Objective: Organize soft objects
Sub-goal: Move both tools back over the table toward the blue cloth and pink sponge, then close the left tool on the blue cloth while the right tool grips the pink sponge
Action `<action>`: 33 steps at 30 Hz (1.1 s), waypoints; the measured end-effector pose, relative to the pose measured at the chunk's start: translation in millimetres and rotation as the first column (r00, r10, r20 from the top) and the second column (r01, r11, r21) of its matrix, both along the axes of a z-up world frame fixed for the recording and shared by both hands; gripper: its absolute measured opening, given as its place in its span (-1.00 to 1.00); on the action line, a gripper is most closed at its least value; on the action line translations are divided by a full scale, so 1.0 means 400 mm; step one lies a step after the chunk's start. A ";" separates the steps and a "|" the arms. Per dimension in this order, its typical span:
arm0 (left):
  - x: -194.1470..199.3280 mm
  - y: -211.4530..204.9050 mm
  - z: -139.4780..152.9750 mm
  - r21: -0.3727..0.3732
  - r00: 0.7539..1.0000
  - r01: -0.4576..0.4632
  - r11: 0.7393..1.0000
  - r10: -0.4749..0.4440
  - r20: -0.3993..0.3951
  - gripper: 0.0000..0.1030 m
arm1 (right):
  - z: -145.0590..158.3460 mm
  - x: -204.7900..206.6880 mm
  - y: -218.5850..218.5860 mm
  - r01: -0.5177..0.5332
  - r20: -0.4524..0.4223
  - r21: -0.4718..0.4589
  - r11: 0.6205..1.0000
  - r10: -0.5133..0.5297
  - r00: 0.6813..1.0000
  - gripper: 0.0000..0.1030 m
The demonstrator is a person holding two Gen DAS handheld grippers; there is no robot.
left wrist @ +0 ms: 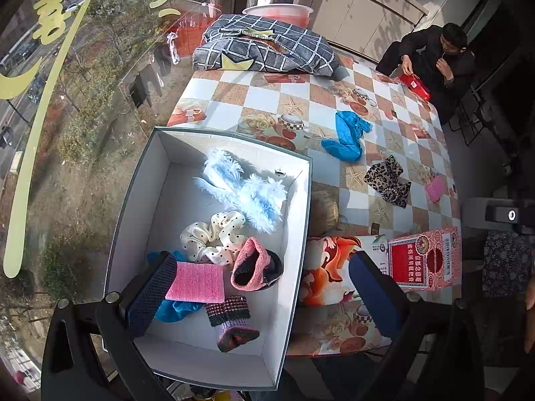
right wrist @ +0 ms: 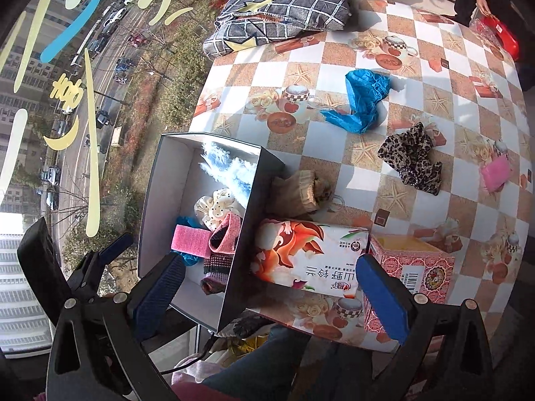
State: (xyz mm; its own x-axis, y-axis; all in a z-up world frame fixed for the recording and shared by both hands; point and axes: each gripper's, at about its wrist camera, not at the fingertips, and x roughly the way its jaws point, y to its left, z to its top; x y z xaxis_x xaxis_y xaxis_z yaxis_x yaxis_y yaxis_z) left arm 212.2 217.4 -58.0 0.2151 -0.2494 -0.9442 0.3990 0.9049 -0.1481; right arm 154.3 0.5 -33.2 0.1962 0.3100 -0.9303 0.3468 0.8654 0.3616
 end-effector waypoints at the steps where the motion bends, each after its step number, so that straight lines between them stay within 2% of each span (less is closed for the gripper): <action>1: 0.007 -0.021 0.003 -0.003 1.000 0.015 1.000 -0.015 -0.003 0.99 | 0.006 -0.016 -0.036 0.029 0.001 0.001 1.000 -0.029 1.000 1.00; 4: 0.025 -0.085 0.015 0.000 0.998 0.057 0.998 -0.057 -0.006 0.99 | 0.016 -0.070 -0.158 0.136 -0.004 -0.006 0.991 -0.136 0.991 1.00; 7: 0.051 -0.162 0.021 0.013 0.995 0.096 0.995 -0.096 -0.013 0.99 | 0.006 -0.130 -0.282 0.255 -0.015 -0.028 0.966 -0.256 0.967 1.00; 10: 0.090 -0.238 0.012 -0.005 0.992 0.112 0.994 -0.112 -0.051 0.99 | -0.041 -0.196 -0.394 0.371 -0.059 -0.041 0.928 -0.373 0.926 1.00; 13: 0.128 -0.319 -0.010 0.017 0.990 0.128 0.992 -0.127 -0.067 0.99 | -0.117 -0.255 -0.468 0.440 -0.121 -0.046 0.897 -0.442 0.889 1.00; 20: 0.229 -0.474 -0.126 0.075 0.978 0.142 0.987 -0.129 -0.162 0.99 | -0.299 -0.318 -0.550 0.457 -0.256 -0.053 0.888 -0.455 0.853 1.00; 23: 0.273 -0.521 -0.190 0.116 0.974 0.138 0.984 -0.114 -0.194 0.99 | -0.350 -0.313 -0.584 0.466 -0.282 -0.042 0.884 -0.458 0.843 1.00; 29: 0.345 -0.595 -0.309 0.179 0.965 0.130 0.975 -0.083 -0.251 0.99 | -0.409 -0.247 -0.660 0.461 -0.271 -0.073 0.884 -0.463 0.844 1.00; 33: 0.382 -0.639 -0.359 0.177 0.964 0.115 0.978 -0.067 -0.259 0.99 | -0.440 -0.198 -0.719 0.504 -0.258 -0.085 0.859 -0.508 0.822 1.00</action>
